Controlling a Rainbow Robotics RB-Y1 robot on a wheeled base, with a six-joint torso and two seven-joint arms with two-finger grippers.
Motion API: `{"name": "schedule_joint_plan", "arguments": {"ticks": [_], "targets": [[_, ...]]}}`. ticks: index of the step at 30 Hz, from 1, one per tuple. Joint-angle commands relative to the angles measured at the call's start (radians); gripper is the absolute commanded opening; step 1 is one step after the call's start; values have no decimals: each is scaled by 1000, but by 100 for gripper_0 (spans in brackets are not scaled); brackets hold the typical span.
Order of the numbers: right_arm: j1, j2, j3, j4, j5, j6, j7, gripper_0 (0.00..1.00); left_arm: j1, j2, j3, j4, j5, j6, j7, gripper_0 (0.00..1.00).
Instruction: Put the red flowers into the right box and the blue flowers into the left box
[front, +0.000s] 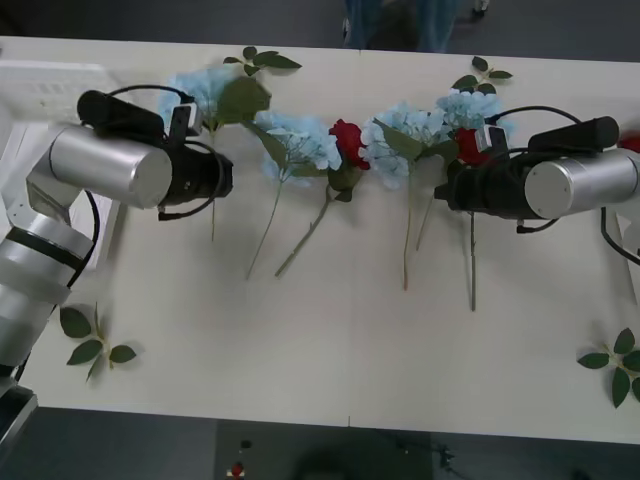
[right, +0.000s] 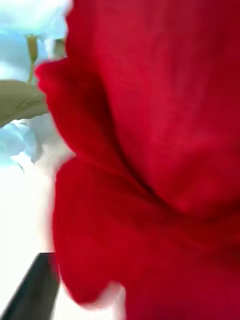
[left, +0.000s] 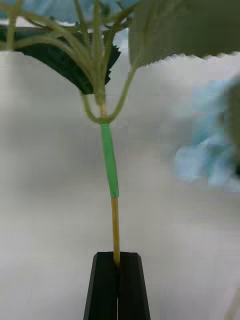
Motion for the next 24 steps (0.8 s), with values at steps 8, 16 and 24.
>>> {"name": "schedule_joint_plan", "arguments": {"ticks": [8, 16, 24], "targets": [[-25, -45, -32, -54, -16, -2, -42, 0, 53, 167, 186, -425, 31, 174, 31, 0], [44, -213, -151, -234, -89, 77, -40, 0, 184, 400, 358, -619, 100, 409, 11, 0], [303, -399, -423, -436, -69, 85, 81, 0, 375, 492, 594, -606, 215, 409, -25, 0]]}}
